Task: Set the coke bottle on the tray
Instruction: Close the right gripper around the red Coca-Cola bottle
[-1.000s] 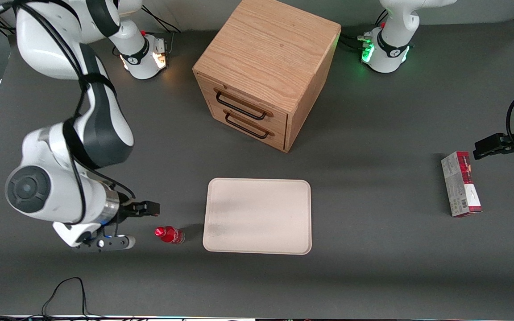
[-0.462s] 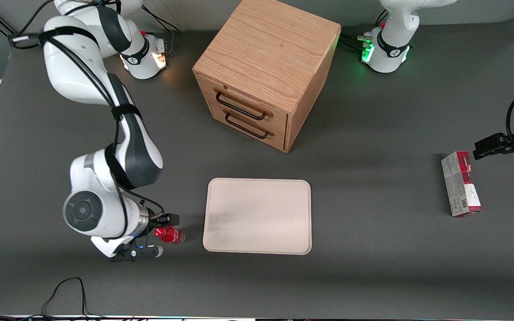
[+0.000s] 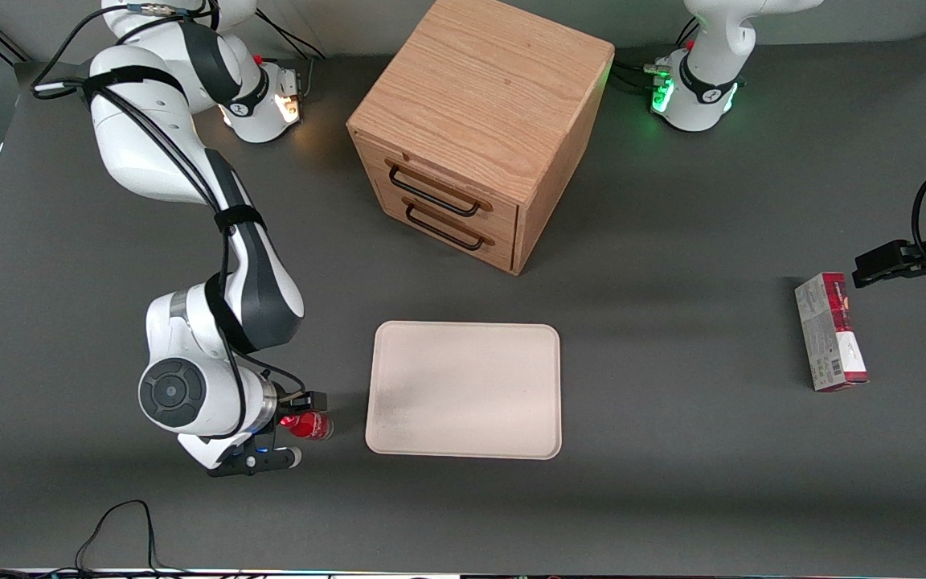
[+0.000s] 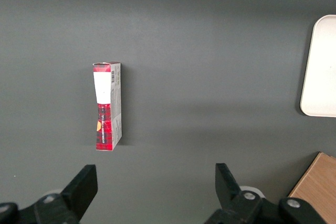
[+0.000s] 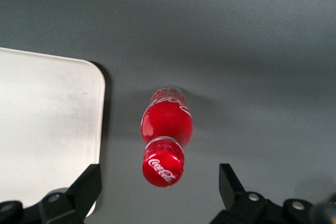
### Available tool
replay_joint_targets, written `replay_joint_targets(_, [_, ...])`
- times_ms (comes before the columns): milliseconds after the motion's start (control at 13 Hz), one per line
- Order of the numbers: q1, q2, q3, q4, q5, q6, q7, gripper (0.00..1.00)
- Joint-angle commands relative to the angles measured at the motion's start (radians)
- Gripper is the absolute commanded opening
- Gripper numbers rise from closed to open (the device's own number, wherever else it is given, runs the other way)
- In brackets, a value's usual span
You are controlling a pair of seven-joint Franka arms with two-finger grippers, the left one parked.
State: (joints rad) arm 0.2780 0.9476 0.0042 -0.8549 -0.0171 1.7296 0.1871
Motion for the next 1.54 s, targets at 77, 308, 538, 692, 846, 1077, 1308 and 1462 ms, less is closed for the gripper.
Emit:
replay_joint_targets(77, [-0.002, 0.013, 0.002, 0.014, -0.017, 0.034, -0.012, 0.96])
replay_joint_targets(308, [-0.003, 0.016, 0.002, 0.014, -0.017, 0.035, -0.008, 0.67])
replay_joint_targets(538, [-0.005, 0.014, 0.002, 0.014, -0.017, 0.027, -0.001, 0.01])
replay_joint_targets(692, [-0.005, 0.013, 0.002, 0.014, -0.015, 0.024, 0.002, 0.0])
replay_joint_targets(846, [-0.005, 0.01, 0.0, 0.014, -0.015, 0.018, 0.002, 0.0])
replay_joint_targets(1077, [-0.008, -0.041, -0.004, 0.016, -0.011, -0.085, -0.004, 0.0])
replay_joint_targets(1308, [-0.034, -0.171, 0.002, 0.014, 0.005, -0.25, -0.012, 0.0])
replay_joint_targets(1462, [-0.034, -0.246, 0.002, 0.014, 0.032, -0.316, -0.011, 0.0])
